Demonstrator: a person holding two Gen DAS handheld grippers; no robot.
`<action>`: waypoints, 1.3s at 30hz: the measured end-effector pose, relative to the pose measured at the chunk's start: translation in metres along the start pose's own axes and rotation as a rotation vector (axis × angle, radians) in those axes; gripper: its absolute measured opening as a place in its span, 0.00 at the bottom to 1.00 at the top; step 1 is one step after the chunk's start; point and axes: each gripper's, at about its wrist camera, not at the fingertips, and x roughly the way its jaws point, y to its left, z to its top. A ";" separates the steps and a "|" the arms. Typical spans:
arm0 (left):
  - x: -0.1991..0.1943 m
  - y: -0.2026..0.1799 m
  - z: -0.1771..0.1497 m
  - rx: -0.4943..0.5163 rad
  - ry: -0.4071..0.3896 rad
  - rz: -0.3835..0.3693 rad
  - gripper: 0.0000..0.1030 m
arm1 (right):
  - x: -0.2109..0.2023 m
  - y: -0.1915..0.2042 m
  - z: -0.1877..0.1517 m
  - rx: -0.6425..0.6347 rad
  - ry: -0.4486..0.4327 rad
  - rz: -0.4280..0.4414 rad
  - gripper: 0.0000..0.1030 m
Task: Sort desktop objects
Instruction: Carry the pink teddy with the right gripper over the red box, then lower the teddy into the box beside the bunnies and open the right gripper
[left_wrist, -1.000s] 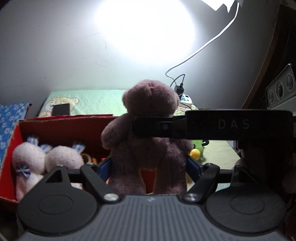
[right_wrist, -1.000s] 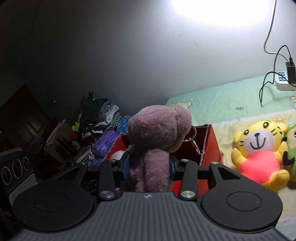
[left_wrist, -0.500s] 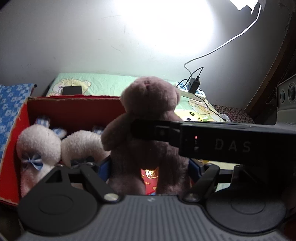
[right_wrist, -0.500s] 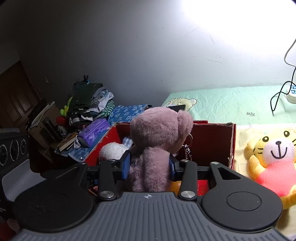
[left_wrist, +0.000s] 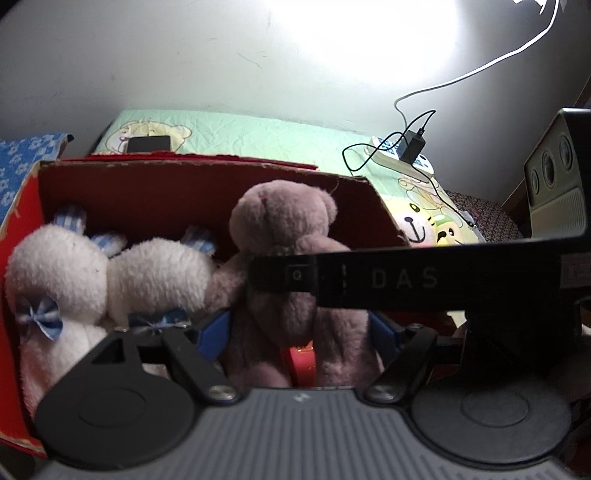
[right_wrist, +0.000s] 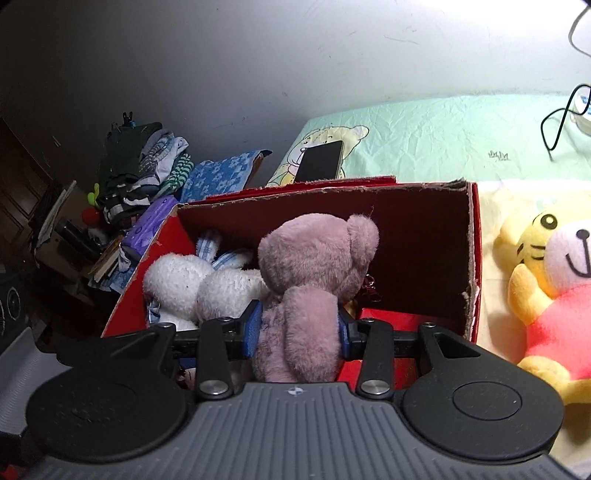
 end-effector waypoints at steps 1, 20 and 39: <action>0.000 0.000 -0.001 0.005 0.002 0.013 0.75 | 0.002 -0.001 0.000 0.013 0.007 0.011 0.42; 0.010 0.010 0.003 0.025 0.053 0.060 0.82 | 0.004 0.010 0.000 -0.030 0.034 -0.061 0.56; 0.010 -0.009 -0.003 0.132 0.066 0.145 0.78 | 0.010 0.011 0.000 -0.010 0.035 -0.146 0.31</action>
